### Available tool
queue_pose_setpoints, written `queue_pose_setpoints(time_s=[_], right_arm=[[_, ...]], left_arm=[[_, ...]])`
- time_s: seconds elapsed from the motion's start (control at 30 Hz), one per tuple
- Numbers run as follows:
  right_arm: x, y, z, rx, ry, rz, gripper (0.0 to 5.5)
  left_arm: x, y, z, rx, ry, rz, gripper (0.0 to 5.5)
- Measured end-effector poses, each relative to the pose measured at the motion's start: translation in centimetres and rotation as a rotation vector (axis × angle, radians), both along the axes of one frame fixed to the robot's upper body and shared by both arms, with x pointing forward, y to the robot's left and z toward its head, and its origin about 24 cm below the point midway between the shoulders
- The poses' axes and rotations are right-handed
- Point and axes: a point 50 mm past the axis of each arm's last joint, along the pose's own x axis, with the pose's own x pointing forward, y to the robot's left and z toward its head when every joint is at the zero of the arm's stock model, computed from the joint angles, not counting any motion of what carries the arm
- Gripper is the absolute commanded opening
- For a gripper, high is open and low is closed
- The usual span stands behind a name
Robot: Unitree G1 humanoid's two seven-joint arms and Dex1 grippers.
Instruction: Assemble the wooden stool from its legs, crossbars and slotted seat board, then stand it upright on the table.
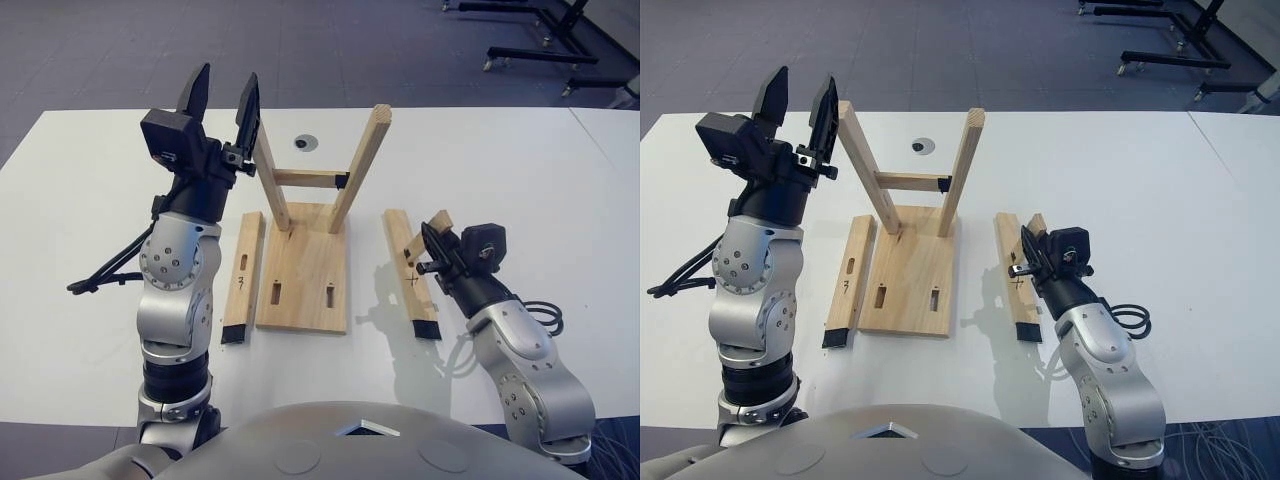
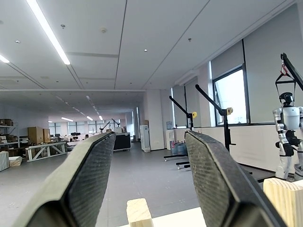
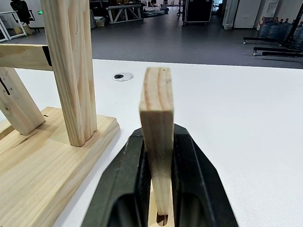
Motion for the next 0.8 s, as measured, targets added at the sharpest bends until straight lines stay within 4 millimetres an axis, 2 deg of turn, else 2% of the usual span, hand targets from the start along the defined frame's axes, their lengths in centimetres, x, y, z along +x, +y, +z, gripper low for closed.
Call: queue_pose_setpoints(time_s=[0.4,0.8], right_arm=[[-0.56,-0.27,-0.36,-0.021,0.006,-0.011,0.39],[-0.84,-0.88,0.30,-0.052,0.021,-0.008,0.39]], left_arm=[[0.22,0.11,-0.22,0.012,0.011,-0.009,2.68],[0.15,0.00,-0.14,0.019,-0.002,0.001,2.68]])
